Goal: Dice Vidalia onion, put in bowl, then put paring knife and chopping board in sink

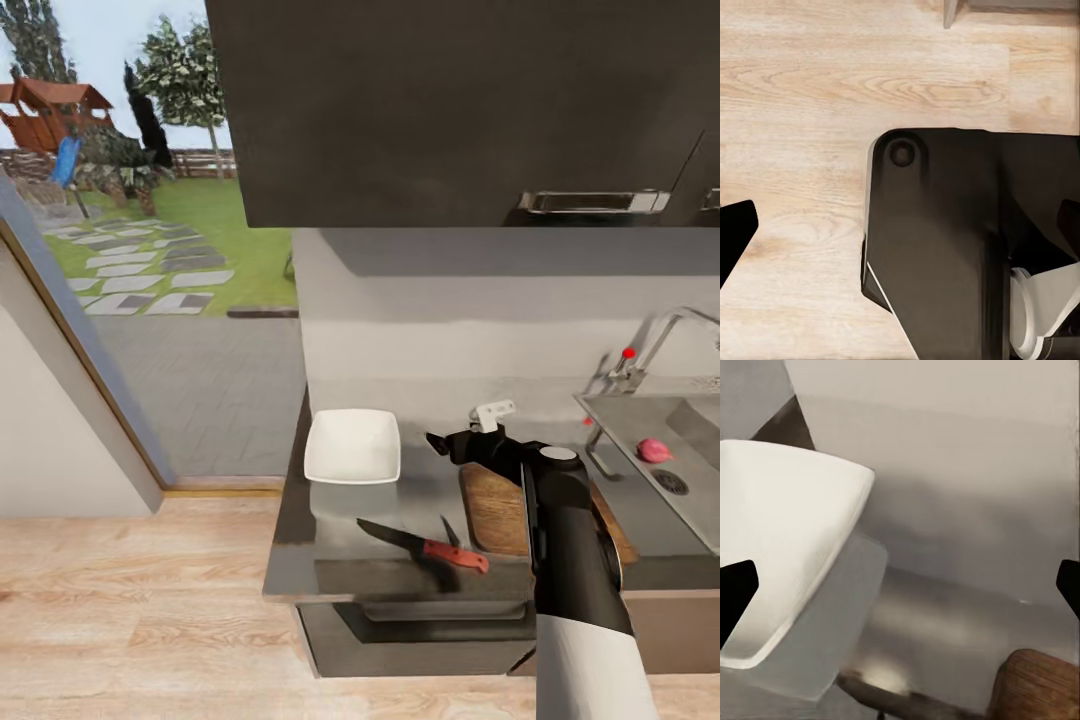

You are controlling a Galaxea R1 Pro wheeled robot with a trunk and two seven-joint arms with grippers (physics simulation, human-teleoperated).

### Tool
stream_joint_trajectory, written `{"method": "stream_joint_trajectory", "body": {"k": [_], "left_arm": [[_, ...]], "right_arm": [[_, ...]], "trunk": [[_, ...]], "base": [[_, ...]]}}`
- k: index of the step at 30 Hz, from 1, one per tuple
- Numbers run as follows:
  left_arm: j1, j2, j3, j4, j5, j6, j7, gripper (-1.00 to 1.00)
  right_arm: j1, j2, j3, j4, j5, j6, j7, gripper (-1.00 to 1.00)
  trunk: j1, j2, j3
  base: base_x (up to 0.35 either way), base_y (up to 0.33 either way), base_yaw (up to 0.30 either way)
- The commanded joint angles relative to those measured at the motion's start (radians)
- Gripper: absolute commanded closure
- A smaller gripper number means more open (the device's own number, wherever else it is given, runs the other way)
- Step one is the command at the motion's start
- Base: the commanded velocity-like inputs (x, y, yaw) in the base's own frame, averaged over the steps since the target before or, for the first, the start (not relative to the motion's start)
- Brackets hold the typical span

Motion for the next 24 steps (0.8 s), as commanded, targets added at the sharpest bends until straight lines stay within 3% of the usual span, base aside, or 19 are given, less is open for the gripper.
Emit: {"method": "stream_joint_trajectory", "body": {"k": [1,24], "left_arm": [[0.001,-0.001,0.004,-0.002,0.002,-0.001,-0.004,-1.00],[0.001,-0.001,0.004,-0.002,0.002,-0.001,-0.004,-1.00]], "right_arm": [[-0.001,0.001,-0.002,-0.001,0.010,0.002,0.010,-1.00],[0.000,0.001,-0.002,0.000,0.010,0.002,0.010,-1.00]], "trunk": [[0.000,-0.002,-0.002],[0.000,-0.002,-0.002]], "base": [[-0.268,-0.205,0.000],[-0.272,-0.191,0.000]]}}
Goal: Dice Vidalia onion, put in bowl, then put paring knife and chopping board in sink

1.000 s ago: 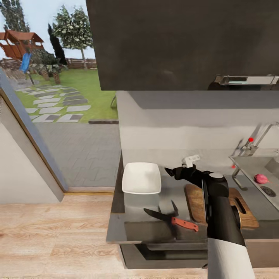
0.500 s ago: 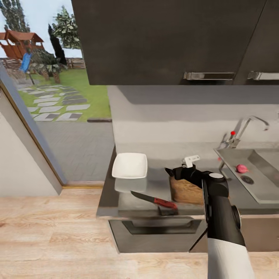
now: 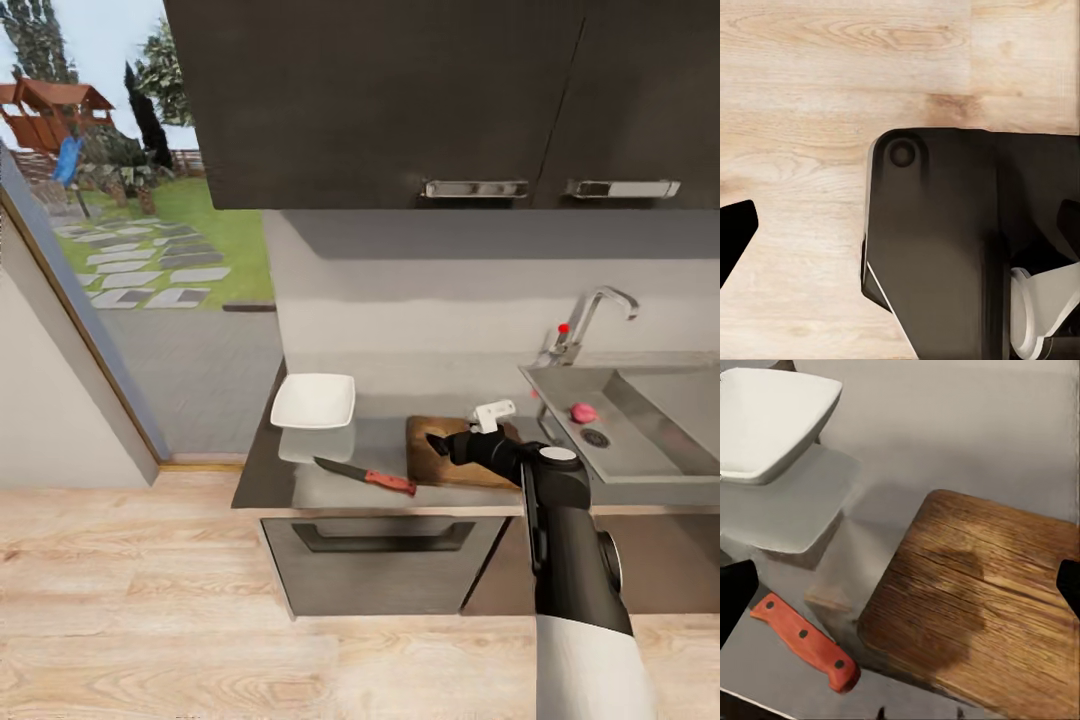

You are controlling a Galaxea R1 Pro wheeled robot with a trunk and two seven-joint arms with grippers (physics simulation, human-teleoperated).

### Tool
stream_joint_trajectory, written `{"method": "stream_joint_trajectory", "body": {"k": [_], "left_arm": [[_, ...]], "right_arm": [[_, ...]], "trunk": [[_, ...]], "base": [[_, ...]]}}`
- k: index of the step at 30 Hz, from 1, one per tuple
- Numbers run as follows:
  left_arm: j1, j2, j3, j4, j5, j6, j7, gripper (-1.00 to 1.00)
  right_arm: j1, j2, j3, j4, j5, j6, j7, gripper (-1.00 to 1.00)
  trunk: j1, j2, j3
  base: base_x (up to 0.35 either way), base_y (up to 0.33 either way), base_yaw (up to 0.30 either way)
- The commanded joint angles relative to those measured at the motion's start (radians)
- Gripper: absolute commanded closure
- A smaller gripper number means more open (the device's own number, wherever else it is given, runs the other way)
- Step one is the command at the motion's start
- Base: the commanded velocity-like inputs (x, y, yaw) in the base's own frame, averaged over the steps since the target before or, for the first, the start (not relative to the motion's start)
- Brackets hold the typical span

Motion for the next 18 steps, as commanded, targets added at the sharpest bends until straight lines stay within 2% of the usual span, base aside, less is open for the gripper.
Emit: {"method": "stream_joint_trajectory", "body": {"k": [1,12,15,18], "left_arm": [[0.001,-0.001,0.004,-0.002,0.002,-0.001,-0.004,-1.00],[0.001,-0.001,0.004,-0.002,0.001,0.000,-0.004,-1.00],[0.001,-0.001,0.004,-0.003,0.002,-0.001,-0.004,-1.00],[0.001,-0.001,0.004,-0.004,0.003,-0.001,-0.003,-1.00]], "right_arm": [[0.001,0.001,-0.002,-0.001,0.010,0.002,0.010,-1.00],[0.031,0.001,0.002,-0.004,0.010,-0.006,0.010,-1.00],[0.040,0.001,0.005,-0.005,0.015,-0.009,-0.004,-1.00],[0.049,0.001,0.006,-0.005,0.028,-0.013,-0.050,-1.00]], "trunk": [[0.000,-0.002,-0.002],[0.000,-0.002,-0.002],[0.000,-0.002,-0.002],[0.000,-0.002,-0.002]], "base": [[-0.274,-0.179,0.000],[-0.274,-0.179,0.000],[-0.202,-0.135,0.000],[-0.076,-0.051,0.000]]}}
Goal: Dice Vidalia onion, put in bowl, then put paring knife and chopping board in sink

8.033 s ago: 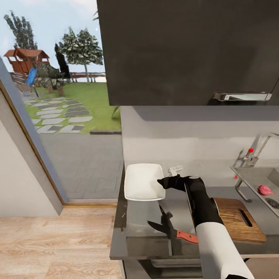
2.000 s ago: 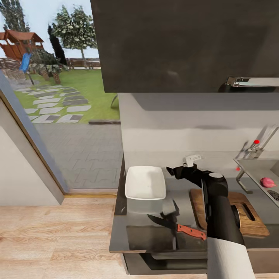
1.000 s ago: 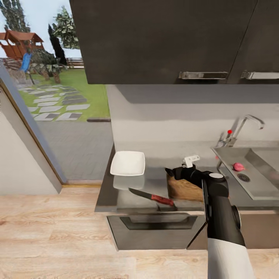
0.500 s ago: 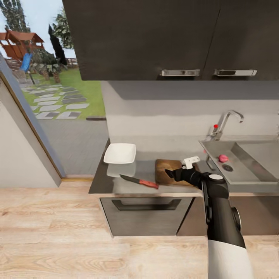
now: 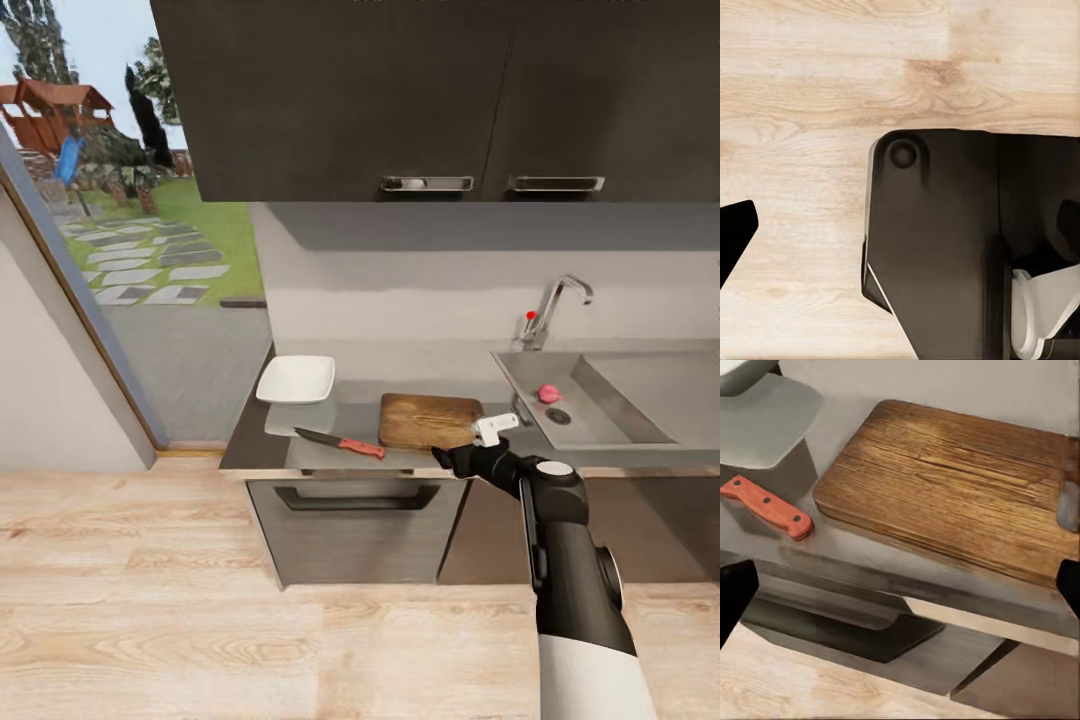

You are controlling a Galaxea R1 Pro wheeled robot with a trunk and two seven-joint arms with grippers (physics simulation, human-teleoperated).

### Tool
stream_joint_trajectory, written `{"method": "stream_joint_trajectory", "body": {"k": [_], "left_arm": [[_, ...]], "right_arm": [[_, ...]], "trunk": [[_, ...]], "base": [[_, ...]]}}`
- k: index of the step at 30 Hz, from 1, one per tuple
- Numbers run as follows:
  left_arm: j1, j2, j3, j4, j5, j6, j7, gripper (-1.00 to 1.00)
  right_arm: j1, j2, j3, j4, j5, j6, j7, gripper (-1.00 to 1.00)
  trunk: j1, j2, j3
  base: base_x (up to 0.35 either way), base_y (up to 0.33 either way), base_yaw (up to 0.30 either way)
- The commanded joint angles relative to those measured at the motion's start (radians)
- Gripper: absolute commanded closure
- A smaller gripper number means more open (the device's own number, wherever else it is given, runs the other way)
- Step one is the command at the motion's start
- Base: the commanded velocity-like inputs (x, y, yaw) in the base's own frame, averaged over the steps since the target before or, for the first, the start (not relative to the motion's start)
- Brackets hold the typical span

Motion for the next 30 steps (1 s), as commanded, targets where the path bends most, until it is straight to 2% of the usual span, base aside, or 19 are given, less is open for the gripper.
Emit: {"method": "stream_joint_trajectory", "body": {"k": [1,2,6,13,14,16,17,18,19,20,21,22,23,25,26,28,30], "left_arm": [[0.000,-0.001,0.003,-0.002,0.002,-0.001,-0.004,-1.00],[0.000,-0.001,0.003,-0.002,0.003,-0.001,-0.003,-1.00],[0.000,-0.001,0.004,-0.004,0.004,-0.001,-0.002,-1.00],[0.000,-0.001,0.005,-0.005,0.004,0.000,-0.002,-1.00],[0.000,-0.001,0.005,-0.004,0.004,0.001,-0.002,-1.00],[0.000,-0.001,0.005,-0.004,0.004,0.001,-0.002,-1.00],[0.000,-0.001,0.005,-0.004,0.004,0.001,-0.002,-1.00],[0.000,-0.001,0.005,-0.004,0.004,0.001,-0.002,-1.00],[0.000,-0.001,0.005,-0.004,0.004,0.001,-0.002,-1.00],[0.000,-0.001,0.005,-0.004,0.004,0.001,-0.002,-1.00],[0.000,-0.001,0.005,-0.004,0.004,0.001,-0.001,-1.00],[0.000,-0.001,0.005,-0.004,0.004,0.001,-0.001,-1.00],[0.000,-0.001,0.005,-0.004,0.004,0.001,0.000,-1.00],[0.000,-0.001,0.005,-0.004,0.005,0.001,0.001,-1.00],[0.000,-0.001,0.005,-0.004,0.004,0.001,0.001,-1.00],[0.000,-0.001,0.005,-0.004,0.004,0.001,0.001,-1.00],[0.000,-0.001,0.005,-0.004,0.004,0.001,0.001,-1.00]], "right_arm": [[0.005,0.001,-0.002,-0.001,0.013,-0.006,-0.021,-1.00],[0.014,0.001,-0.001,-0.001,0.016,-0.034,-0.072,-1.00],[0.041,0.001,0.000,-0.001,0.018,-0.120,-0.152,-1.00],[0.067,0.001,0.001,-0.003,0.018,-0.177,-0.208,-1.00],[0.069,0.001,0.004,-0.003,0.014,-0.181,-0.303,-1.00],[0.070,0.001,0.029,-0.002,0.007,-0.181,-0.418,-1.00],[0.070,0.001,0.043,-0.002,0.004,-0.181,-0.446,-1.00],[0.070,0.001,0.080,-0.001,-0.007,-0.181,-0.498,-1.00],[0.070,0.001,0.100,0.000,-0.014,-0.181,-0.525,-1.00],[0.072,0.001,0.140,0.001,-0.032,-0.181,-0.579,-1.00],[0.073,0.001,0.158,0.002,-0.044,-0.181,-0.607,-1.00],[0.076,0.001,0.206,0.004,-0.116,-0.182,-0.728,-1.00],[0.077,0.001,0.221,0.006,-0.165,-0.182,-0.785,-1.00],[0.078,0.001,0.236,0.007,-0.218,-0.182,-0.834,-1.00],[0.079,0.001,0.253,0.008,-0.270,-0.185,-0.872,-1.00],[0.080,0.001,0.279,0.008,-0.334,-0.197,-0.905,-1.00],[0.092,0.001,0.295,0.007,-0.372,-0.227,-0.923,-1.00]], "trunk": [[0.001,-0.002,-0.002],[0.001,-0.002,-0.002],[0.001,-0.002,-0.002],[0.001,-0.002,-0.002],[0.001,-0.002,-0.002],[0.001,-0.002,-0.002],[0.001,-0.002,-0.002],[0.001,-0.002,-0.002],[0.001,-0.002,-0.002],[0.001,-0.002,-0.002],[0.001,-0.002,-0.002],[0.001,-0.002,-0.002],[0.001,-0.002,-0.002],[0.001,-0.002,-0.002],[0.001,-0.002,-0.002],[0.001,-0.002,-0.002],[0.001,-0.002,-0.002]], "base": [[-0.032,-0.022,0.000],[-0.016,-0.011,0.000],[-0.008,-0.005,0.000],[-0.001,-0.001,0.000],[0.000,0.000,0.000],[0.000,0.000,0.000],[0.000,0.000,0.000],[0.000,0.000,0.000],[0.000,0.000,0.000],[0.000,0.000,0.000],[0.000,0.000,0.000],[0.000,0.000,0.000],[0.000,0.000,0.000],[0.000,0.000,0.000],[0.000,0.000,0.000],[0.000,0.000,0.000],[0.000,0.000,0.000]]}}
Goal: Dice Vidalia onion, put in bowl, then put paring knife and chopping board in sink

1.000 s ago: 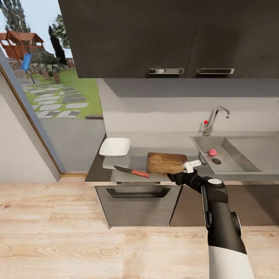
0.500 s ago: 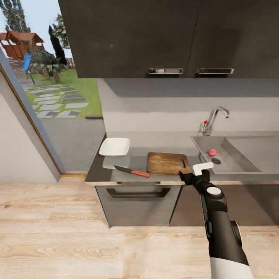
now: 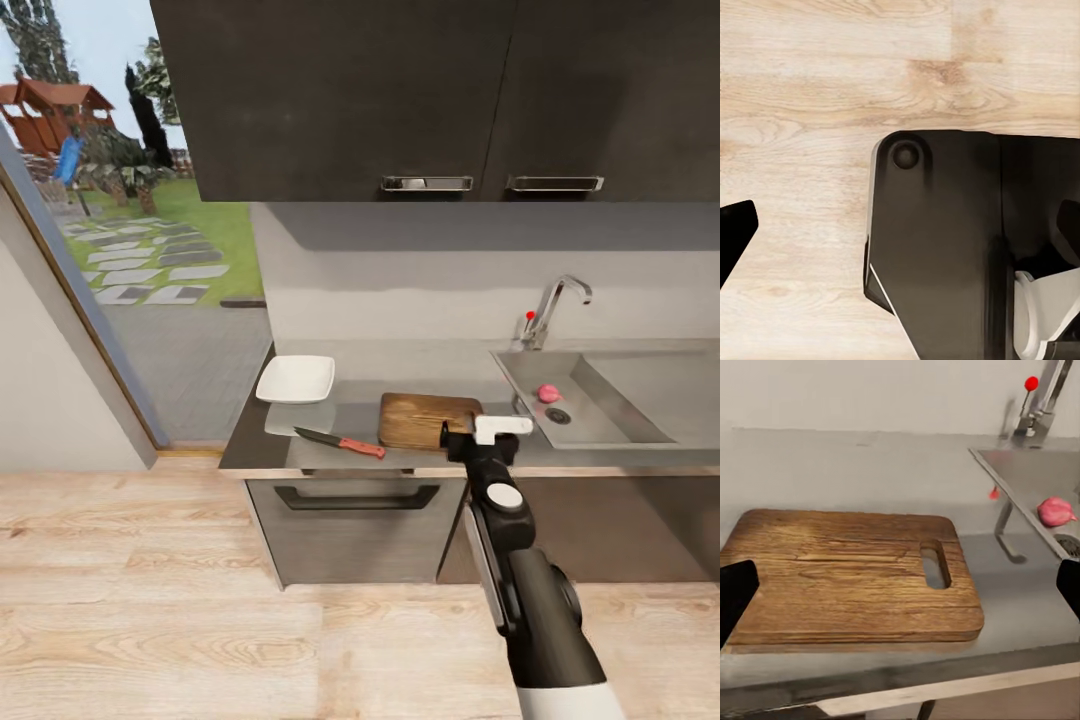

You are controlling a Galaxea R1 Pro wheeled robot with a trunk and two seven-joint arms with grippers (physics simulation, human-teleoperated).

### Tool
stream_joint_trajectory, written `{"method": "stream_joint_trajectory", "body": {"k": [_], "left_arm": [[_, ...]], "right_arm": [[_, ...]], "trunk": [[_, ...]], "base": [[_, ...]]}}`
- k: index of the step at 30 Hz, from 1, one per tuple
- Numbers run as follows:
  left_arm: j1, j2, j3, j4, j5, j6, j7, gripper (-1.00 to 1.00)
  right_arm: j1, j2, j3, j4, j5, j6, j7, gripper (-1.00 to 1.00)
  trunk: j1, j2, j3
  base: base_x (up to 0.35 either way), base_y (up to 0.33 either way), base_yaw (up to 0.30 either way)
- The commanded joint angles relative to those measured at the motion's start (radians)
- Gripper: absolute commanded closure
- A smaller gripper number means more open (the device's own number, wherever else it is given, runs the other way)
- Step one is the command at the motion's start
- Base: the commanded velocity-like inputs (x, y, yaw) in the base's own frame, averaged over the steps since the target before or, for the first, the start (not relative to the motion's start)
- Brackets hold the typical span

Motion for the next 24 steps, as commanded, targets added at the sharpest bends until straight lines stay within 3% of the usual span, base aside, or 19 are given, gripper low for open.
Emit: {"method": "stream_joint_trajectory", "body": {"k": [1,2,6,9,10,15,21,24], "left_arm": [[0.001,-0.001,0.003,-0.002,0.002,-0.001,-0.003,-1.00],[0.001,0.000,0.003,-0.002,0.002,-0.001,-0.003,-1.00],[0.001,0.001,0.004,-0.002,0.002,-0.001,-0.003,-1.00],[0.001,0.001,0.004,-0.002,0.002,-0.001,-0.003,-1.00],[0.001,0.001,0.004,-0.002,0.002,-0.001,-0.003,-1.00],[0.001,0.001,0.005,-0.002,0.002,-0.001,-0.003,-1.00],[0.001,0.001,0.005,-0.002,0.003,-0.001,-0.003,-1.00],[0.001,0.002,0.005,-0.002,0.003,-0.001,-0.003,-1.00]], "right_arm": [[0.012,0.000,0.009,-0.002,-0.007,-0.024,-0.009,-1.00],[0.046,0.000,0.036,-0.008,-0.025,-0.103,-0.018,-1.00],[0.089,0.000,0.059,-0.012,-0.031,-0.146,-0.019,-1.00],[0.123,0.000,0.064,-0.019,-0.032,-0.180,-0.017,-1.00],[0.165,0.000,0.066,-0.031,-0.033,-0.231,-0.014,-1.00],[0.242,0.000,0.069,-0.044,-0.032,-0.308,-0.013,-1.00],[0.382,0.000,0.084,-0.050,-0.030,-0.412,-0.012,-1.00],[0.436,-0.026,0.124,-0.050,-0.030,-0.457,-0.012,-1.00]], "trunk": [[0.001,-0.002,-0.002],[0.001,-0.002,-0.002],[0.001,-0.002,-0.002],[0.001,-0.002,-0.002],[0.001,-0.002,-0.002],[0.001,-0.002,-0.002],[0.001,-0.002,-0.002],[0.001,-0.002,-0.002]], "base": [[0.000,0.000,0.000],[0.000,0.000,0.000],[0.000,0.000,0.000],[0.000,0.000,0.000],[0.000,0.000,0.000],[0.000,0.000,0.000],[0.000,0.000,0.000],[0.000,0.000,0.000]]}}
